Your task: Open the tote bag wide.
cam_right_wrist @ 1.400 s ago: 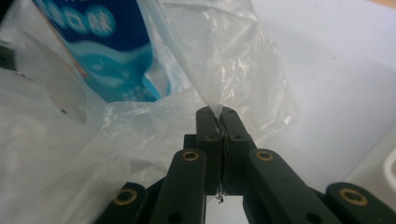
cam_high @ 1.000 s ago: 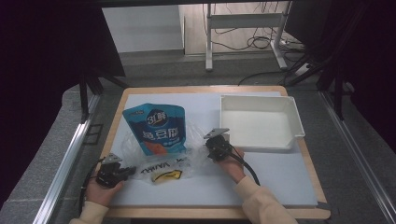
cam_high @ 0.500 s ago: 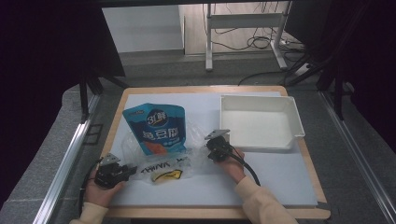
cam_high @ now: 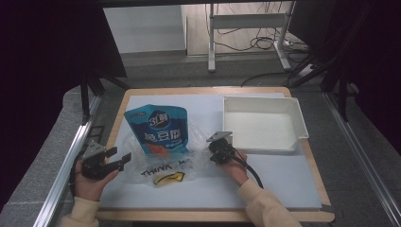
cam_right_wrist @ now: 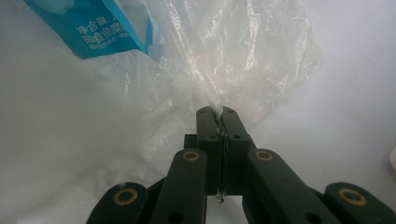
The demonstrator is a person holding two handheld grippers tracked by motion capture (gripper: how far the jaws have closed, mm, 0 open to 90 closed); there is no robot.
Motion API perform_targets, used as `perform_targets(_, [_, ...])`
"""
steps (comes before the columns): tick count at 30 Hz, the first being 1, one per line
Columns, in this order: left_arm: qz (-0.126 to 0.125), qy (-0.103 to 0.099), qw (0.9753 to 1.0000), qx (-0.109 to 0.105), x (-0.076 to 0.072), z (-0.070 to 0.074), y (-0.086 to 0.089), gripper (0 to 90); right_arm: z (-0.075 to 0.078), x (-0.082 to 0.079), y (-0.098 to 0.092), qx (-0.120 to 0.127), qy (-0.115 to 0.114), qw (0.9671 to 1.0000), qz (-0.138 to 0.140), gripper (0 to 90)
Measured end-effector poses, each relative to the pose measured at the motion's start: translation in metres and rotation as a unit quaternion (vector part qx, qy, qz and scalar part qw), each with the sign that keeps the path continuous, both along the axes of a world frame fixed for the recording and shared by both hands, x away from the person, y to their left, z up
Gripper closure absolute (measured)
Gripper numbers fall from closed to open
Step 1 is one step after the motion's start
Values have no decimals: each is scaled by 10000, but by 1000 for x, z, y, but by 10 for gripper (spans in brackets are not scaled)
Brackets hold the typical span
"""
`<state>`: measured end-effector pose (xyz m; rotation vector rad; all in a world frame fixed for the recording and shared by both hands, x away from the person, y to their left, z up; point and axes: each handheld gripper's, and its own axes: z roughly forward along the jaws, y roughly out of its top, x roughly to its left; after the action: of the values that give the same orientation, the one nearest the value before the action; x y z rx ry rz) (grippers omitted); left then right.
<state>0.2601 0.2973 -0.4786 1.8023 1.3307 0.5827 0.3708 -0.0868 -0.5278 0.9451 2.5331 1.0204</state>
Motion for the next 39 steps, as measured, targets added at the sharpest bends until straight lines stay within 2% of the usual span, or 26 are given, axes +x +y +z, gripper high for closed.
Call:
perform_targets(3, [90, 30, 10000, 2, 22, 5, 3, 388, 0, -1, 0, -4, 6, 10000, 0, 879])
perform_targets(5, [62, 142, 9999, -18, 39, 6, 5, 377, 0, -1, 1, 2, 8, 10000, 1, 879])
perform_targets(7, [110, 126, 9999, -1, 53, 5, 8, 369, 0, -1, 0, 4, 11, 10000, 1, 879])
perform_targets(9, [70, 231, 9997, -97, 70, 3, 12, 353, 0, -1, 0, 2, 10, 10000, 7, 879])
perform_targets(11, [71, 293, 9994, -138, 80, 0, 13, 341, -1, 0, 1, -2, 5, 10000, 9, 879])
perform_targets(12, [71, 293, 9994, -138, 80, 0, 13, 331, -1, 0, 1, -2, 5, 10000, 9, 879])
perform_targets(13, [58, 394, 9991, -174, 90, -4, 14, 324, 0, -1, 1, -1, 6, 10000, 8, 879])
perform_targets(15, [-19, 544, 9982, -234, 97, -8, 14, 313, 0, -1, 1, 1, 14, 10000, 4, 879])
perform_targets(19, [-200, 871, 9958, -203, 102, -18, 12, 299, 0, -1, 1, 4, 7, 10000, 3, 879])
perform_targets(20, [-286, 981, 9947, -134, 103, -23, 11, 319, -1, -1, 1, -2, -2, 10000, 10, 879])
perform_targets(22, [-294, 1079, 9937, -47, 104, -29, 8, 383, -1, -2, 1, -1, -10, 10000, 11, 879])
perform_targets(25, [-330, 1131, 9930, -37, 104, -33, 8, 585, 0, -2, 1, 7, -31, 10000, 12, 879])
perform_targets(27, [-363, 1069, 9936, -2, 102, -32, 6, 730, 1, -2, 1, 14, -54, 10000, 7, 879])
perform_targets(30, [-337, 978, 9946, 52, 99, -30, 6, 855, 2, -2, 0, 25, -82, 10000, -19, 879])
perform_targets(34, [-163, 945, 9954, 17, 95, -32, 10, 884, 2, -1, -2, 41, -104, 9999, -45, 879])
perform_targets(39, [-2, 1169, 9931, 54, 92, -46, 16, 888, 0, 1, -3, 1, -82, 9999, -113, 879])
